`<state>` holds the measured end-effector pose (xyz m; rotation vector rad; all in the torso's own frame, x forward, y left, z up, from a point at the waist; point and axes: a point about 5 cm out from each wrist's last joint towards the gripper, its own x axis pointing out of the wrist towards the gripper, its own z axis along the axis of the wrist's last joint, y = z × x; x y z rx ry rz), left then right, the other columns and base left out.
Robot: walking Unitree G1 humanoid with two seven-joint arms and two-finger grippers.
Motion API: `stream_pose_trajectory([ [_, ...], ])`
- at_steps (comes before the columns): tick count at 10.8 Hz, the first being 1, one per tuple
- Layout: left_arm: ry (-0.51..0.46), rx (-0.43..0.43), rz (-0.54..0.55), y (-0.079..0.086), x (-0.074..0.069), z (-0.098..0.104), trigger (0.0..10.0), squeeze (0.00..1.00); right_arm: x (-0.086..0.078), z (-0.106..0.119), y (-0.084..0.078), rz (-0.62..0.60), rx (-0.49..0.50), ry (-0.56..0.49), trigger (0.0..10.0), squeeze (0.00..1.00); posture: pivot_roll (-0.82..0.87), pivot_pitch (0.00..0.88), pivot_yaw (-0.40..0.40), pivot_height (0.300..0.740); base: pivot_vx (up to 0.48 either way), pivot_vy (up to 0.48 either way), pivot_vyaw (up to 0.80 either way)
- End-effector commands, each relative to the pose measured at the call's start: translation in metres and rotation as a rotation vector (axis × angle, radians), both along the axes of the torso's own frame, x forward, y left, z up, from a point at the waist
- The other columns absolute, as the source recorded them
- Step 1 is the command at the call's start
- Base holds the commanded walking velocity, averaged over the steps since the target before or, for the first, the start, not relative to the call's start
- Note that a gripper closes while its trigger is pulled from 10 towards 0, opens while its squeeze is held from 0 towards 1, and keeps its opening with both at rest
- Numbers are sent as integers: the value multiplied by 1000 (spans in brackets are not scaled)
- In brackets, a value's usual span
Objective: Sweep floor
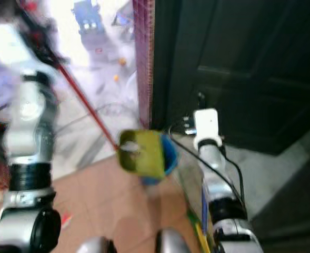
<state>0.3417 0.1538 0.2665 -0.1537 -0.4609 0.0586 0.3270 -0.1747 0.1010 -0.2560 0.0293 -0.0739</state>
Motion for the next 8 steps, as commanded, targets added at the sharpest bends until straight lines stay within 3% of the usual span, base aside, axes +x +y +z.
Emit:
stream_pose_trajectory([
  [1,-91,8,24,5,-3,17,10000,0,4,11,5,30,-40,-50,10000,0,-14,72,-27,740,480,0,0],
  [2,-91,27,28,4,-2,17,10000,0,4,11,5,32,-39,-48,10000,0,-12,74,-29,740,480,0,0],
  [5,-121,106,-31,-21,-4,12,10000,0,6,12,8,37,-34,-50,10000,0,-14,77,-28,740,0,0,0],
  [8,-152,218,-180,-65,-12,-3,10000,0,7,14,9,37,-36,-59,10000,0,-17,79,-28,740,0,0,0],
])
